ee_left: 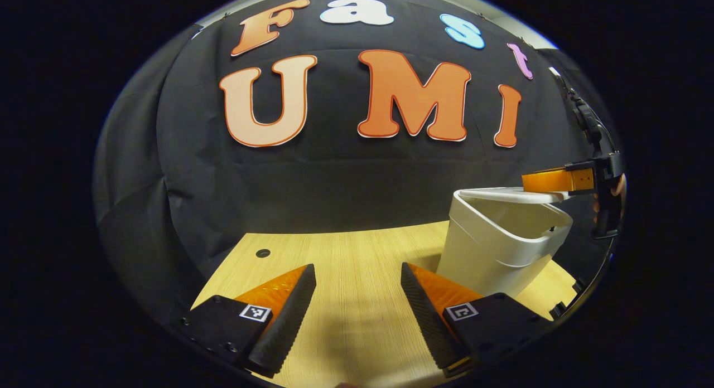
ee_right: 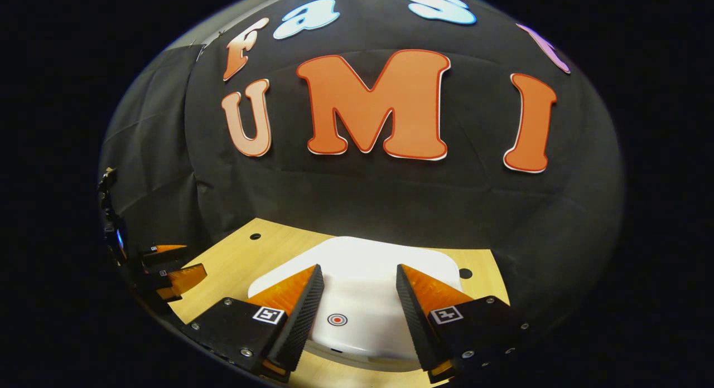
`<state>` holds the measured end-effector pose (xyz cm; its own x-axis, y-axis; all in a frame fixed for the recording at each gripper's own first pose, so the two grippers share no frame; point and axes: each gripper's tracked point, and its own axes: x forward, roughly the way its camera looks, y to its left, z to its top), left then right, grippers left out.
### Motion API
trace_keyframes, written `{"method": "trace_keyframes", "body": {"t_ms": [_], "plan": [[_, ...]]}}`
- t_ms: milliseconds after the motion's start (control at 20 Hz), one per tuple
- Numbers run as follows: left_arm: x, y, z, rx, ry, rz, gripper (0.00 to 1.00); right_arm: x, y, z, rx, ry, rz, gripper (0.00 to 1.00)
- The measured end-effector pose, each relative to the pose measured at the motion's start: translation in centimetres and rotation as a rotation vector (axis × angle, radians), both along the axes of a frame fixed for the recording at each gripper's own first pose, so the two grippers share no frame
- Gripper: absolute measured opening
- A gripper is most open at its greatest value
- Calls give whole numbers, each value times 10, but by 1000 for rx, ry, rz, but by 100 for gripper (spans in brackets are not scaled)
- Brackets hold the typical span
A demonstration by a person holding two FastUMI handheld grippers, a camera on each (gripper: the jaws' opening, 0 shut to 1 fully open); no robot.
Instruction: Press the lid of the desktop garbage bin to open it, pick up the crumpled paper on the desktop and throw it into the bin, then pick up the pop can on the desktop and drop it into the bin, and finally close the garbage bin lid.
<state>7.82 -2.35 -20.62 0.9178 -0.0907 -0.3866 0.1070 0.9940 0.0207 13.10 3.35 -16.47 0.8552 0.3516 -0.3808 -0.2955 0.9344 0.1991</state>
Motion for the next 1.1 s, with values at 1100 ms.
{"method": "trace_keyframes", "body": {"t_ms": [1100], "plan": [[-10, 0, 14, 7, -22, 2, 98, -26, 3, -28, 18, -32, -195, 58]]}}
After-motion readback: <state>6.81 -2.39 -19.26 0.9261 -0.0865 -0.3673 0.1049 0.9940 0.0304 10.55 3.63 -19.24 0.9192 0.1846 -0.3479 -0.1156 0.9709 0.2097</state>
